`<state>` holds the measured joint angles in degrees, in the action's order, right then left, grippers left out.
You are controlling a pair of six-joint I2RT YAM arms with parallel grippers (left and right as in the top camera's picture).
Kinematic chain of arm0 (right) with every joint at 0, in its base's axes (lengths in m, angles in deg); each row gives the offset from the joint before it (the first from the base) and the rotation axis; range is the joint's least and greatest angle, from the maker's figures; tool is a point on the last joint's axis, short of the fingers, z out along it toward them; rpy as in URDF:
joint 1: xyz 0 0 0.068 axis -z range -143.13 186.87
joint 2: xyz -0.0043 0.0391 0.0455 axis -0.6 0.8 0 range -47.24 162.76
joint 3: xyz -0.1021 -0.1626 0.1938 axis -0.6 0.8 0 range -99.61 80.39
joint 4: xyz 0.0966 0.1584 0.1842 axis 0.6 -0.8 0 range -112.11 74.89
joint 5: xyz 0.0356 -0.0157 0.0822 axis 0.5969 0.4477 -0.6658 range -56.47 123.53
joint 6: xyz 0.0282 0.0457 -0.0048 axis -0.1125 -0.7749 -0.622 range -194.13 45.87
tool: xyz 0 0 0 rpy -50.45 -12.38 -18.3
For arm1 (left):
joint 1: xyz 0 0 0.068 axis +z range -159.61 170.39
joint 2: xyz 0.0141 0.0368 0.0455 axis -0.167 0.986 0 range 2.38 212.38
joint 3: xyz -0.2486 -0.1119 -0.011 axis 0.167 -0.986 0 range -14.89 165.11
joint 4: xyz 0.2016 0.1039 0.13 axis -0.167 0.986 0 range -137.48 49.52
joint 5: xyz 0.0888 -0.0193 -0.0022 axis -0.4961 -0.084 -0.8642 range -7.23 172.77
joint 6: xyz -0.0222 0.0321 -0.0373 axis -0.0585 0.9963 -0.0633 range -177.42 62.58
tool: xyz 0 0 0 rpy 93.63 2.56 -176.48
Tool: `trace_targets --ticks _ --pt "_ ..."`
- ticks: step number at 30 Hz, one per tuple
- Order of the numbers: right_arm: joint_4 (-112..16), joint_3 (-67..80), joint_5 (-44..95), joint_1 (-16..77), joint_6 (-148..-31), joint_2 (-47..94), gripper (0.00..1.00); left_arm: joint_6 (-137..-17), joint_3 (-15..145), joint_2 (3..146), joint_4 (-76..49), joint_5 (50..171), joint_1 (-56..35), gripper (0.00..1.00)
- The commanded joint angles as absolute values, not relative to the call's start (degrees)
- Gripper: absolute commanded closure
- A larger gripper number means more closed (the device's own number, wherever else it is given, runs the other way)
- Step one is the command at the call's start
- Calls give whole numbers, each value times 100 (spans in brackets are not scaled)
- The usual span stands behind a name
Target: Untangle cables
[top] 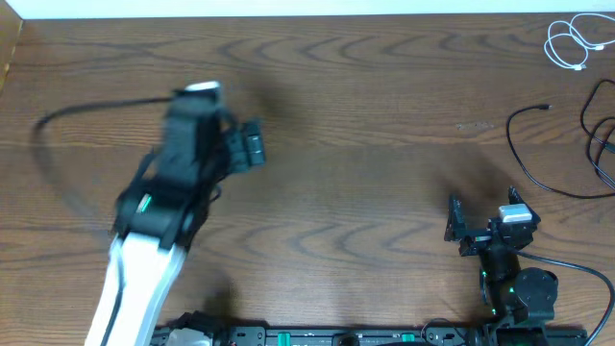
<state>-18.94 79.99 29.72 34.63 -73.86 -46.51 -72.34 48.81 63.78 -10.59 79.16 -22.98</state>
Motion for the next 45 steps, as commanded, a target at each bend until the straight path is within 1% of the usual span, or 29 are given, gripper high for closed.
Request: trace_targets --ticks 1,8,11,15,22,28,34,41,45 --pt "-1919 8007 3000 3437 -7340 -4660 1 -7155 4108 5415 -1490 7811 -2007 1" --pt "-1919 8007 3000 3437 -7342 -4660 1 -6810 2162 3655 -3820 8298 -1430 1" --pt "-1919 8007 3000 3437 -7342 -4660 1 -6589 1413 2999 -4508 8364 -1282 1" --pt "-1919 8007 3000 3437 -7340 -4660 1 -6491 595 2160 -5101 8364 -1166 1" --pt "-1919 8007 3000 3437 -7340 -4660 1 -6379 -417 1013 -5339 8361 -860 1" --pt "-1919 8007 3000 3437 -7340 -4660 1 -6102 -1016 497 -5446 8361 -829 1" --pt "-1919 8007 3000 3437 -7340 -4660 1 -5890 -1475 245 -5435 8361 -829 1" --pt "-1919 8007 3000 3437 -7340 -4660 1 -5748 -1468 245 -5096 8167 -829 1" --pt "-1919 8007 3002 3437 -7342 -4660 1 -5606 -1468 245 -4670 8165 -829 1"
